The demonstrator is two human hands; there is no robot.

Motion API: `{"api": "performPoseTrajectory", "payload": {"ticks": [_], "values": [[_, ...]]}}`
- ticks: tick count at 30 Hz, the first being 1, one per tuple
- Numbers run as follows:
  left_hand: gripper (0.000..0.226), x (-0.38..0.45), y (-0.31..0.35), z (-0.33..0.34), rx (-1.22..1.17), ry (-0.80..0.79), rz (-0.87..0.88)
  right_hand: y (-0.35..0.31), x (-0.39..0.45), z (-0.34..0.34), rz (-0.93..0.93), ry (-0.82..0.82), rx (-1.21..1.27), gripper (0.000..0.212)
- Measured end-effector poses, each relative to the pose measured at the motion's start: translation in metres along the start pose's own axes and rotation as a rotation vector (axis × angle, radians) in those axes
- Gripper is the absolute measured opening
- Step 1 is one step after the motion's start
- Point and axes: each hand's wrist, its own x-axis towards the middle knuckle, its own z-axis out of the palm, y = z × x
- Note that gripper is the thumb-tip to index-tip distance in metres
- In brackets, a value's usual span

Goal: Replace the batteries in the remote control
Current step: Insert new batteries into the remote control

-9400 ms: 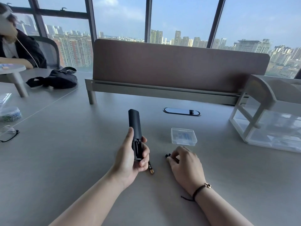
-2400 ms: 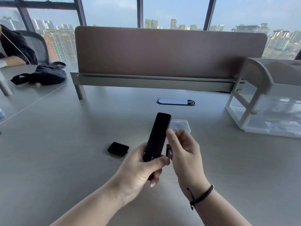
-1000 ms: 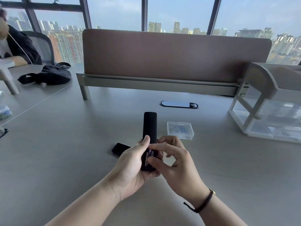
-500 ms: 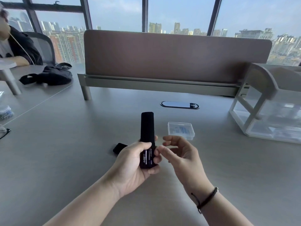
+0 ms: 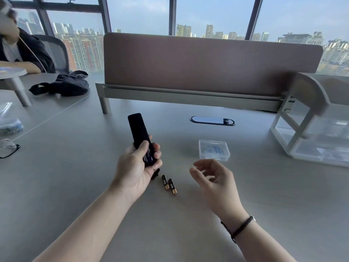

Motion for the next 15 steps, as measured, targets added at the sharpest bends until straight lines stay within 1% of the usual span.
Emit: {"api": "performPoseTrajectory", "payload": {"ticks": [2,4,7,11,13,15], "values": [[0.016,0.003,-0.001,-0.003,0.001,0.057,0.017,0.006,-0.001,0.003,-0.074,-0.026,-0.215,0.008],[0.012,0.004,0.0,-0.004,0.005,0.075,0.032,0.009,-0.004,0.007,-0.132,-0.089,-0.366,0.01],[0.009,0.003,0.002,-0.003,0.005,0.082,0.05,0.003,-0.003,0.015,-0.2,-0.157,-0.479,0.016],[0.012,0.002,0.005,-0.003,-0.019,0.085,0.05,-0.011,0.001,0.036,-0.302,-0.235,-0.697,0.031],[0.013,0.001,0.005,-0.001,-0.026,0.082,0.055,-0.018,0.004,0.05,-0.313,-0.283,-0.762,0.038],[0.016,0.0,0.006,0.001,-0.041,0.08,0.062,-0.025,0.004,0.068,-0.325,-0.335,-0.822,0.038]]}}
